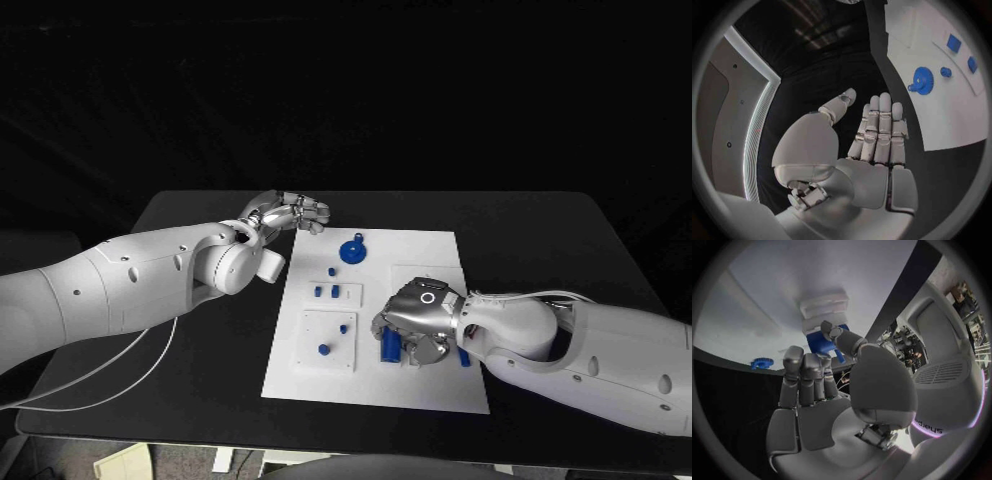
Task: Assemble the parts on the task board
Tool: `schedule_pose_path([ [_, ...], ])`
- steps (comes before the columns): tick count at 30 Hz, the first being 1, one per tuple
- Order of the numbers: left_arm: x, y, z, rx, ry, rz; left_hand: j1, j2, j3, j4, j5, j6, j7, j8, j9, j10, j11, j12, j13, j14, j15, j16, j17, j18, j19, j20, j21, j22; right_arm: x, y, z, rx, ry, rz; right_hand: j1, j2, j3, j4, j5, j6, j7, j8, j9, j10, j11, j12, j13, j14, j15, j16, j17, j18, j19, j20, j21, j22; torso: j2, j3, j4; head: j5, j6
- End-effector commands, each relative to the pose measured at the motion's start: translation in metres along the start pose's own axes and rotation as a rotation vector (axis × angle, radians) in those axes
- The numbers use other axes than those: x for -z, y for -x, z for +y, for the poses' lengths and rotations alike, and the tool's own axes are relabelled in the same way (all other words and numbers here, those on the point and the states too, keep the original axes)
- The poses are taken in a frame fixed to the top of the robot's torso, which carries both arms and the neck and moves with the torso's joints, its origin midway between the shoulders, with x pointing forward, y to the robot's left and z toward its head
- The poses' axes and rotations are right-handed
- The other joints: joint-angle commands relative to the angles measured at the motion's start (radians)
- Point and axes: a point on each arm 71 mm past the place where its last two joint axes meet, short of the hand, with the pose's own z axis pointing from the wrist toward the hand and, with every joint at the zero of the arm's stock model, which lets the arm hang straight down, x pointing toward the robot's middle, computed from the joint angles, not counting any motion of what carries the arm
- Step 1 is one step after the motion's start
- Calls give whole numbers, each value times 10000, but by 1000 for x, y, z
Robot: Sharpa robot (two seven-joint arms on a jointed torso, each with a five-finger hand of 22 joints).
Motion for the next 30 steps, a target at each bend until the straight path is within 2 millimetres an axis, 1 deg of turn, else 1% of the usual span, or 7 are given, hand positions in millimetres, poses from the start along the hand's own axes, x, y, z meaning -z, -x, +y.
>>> schedule_pose_path([
  [1,0,-3,-1,57,-47,181,-117,1,16,71,-44,-84,16,11,-15,-79,-21,-50,-16,66,31,-62,17,71,52,37,-36,15,0,3,2,89,104,-403,-88,91,103,7,-40,829,630,80,68,-1,72,53,-28,9,79,45,16,134,69,-42,44,111,2,5,0,9,1],
  [11,0,-3,-1,60,-31,194,-122,-3,13,81,-51,-96,20,6,-19,-82,-20,-50,-16,66,31,-74,32,71,51,37,-43,21,2,4,2,-71,273,-699,-97,119,232,16,-41,953,598,93,63,-20,44,89,-60,13,54,43,14,134,80,-51,46,101,3,7,-8,44,1],
  [15,0,-2,-1,55,-29,190,-125,-5,12,86,-53,-101,22,4,-20,-83,-19,-51,-17,67,32,-79,38,71,51,38,-45,24,2,4,4,-188,393,-553,-96,126,248,18,-41,960,596,90,60,-27,42,95,-63,11,51,42,13,134,80,-53,46,100,-1,9,-1,55,3],
  [20,0,-2,-1,56,-29,192,-125,-5,12,90,-54,-106,24,2,-21,-84,-19,-51,-17,67,32,-84,45,71,51,38,-48,26,3,3,4,-255,419,-397,-98,125,256,15,-42,966,594,88,58,-35,41,100,-65,8,51,40,13,134,76,-52,46,100,0,5,-11,57,-11],
  [30,0,-2,-1,55,-32,191,-125,-6,12,95,-55,-112,26,-1,-23,-85,-19,-50,-17,69,32,-91,55,72,51,38,-52,30,4,-1,4,-395,375,-141,-106,129,276,8,-42,982,592,82,53,-57,40,113,-69,-4,51,37,14,134,62,-49,45,103,2,5,-7,54,-34],
])
